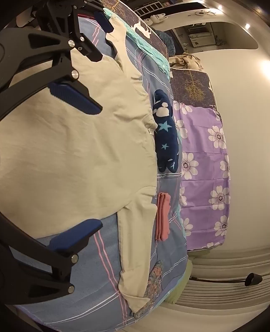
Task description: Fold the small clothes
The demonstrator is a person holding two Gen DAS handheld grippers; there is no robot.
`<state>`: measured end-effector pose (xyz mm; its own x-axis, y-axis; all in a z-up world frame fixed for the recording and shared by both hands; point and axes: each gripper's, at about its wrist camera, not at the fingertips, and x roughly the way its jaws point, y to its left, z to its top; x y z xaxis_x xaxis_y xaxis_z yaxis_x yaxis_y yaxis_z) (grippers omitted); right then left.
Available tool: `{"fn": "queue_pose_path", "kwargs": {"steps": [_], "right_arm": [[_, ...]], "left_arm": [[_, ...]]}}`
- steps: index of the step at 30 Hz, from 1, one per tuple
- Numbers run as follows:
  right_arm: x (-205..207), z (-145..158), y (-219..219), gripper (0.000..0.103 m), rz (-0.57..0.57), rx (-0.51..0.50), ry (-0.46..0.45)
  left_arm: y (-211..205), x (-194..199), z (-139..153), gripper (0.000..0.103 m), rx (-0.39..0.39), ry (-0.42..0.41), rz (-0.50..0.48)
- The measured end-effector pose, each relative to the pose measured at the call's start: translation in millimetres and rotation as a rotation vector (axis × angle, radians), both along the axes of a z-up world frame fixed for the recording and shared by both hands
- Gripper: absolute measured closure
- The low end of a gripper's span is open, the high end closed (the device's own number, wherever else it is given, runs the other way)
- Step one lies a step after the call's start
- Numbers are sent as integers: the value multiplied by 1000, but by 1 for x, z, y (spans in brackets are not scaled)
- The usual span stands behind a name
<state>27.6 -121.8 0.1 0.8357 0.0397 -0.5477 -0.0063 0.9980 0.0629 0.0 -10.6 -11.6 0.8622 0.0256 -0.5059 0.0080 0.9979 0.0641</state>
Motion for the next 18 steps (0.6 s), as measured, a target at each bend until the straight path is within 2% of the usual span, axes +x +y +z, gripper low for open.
{"fn": "queue_pose_path", "kwargs": {"steps": [8, 18], "right_arm": [[1, -4, 1, 2, 11, -6, 6], [4, -7, 6, 2, 28, -25, 14]], "left_arm": [[4, 5, -6, 1, 12, 31, 43], [4, 5, -4, 1, 30, 21, 31]]}}
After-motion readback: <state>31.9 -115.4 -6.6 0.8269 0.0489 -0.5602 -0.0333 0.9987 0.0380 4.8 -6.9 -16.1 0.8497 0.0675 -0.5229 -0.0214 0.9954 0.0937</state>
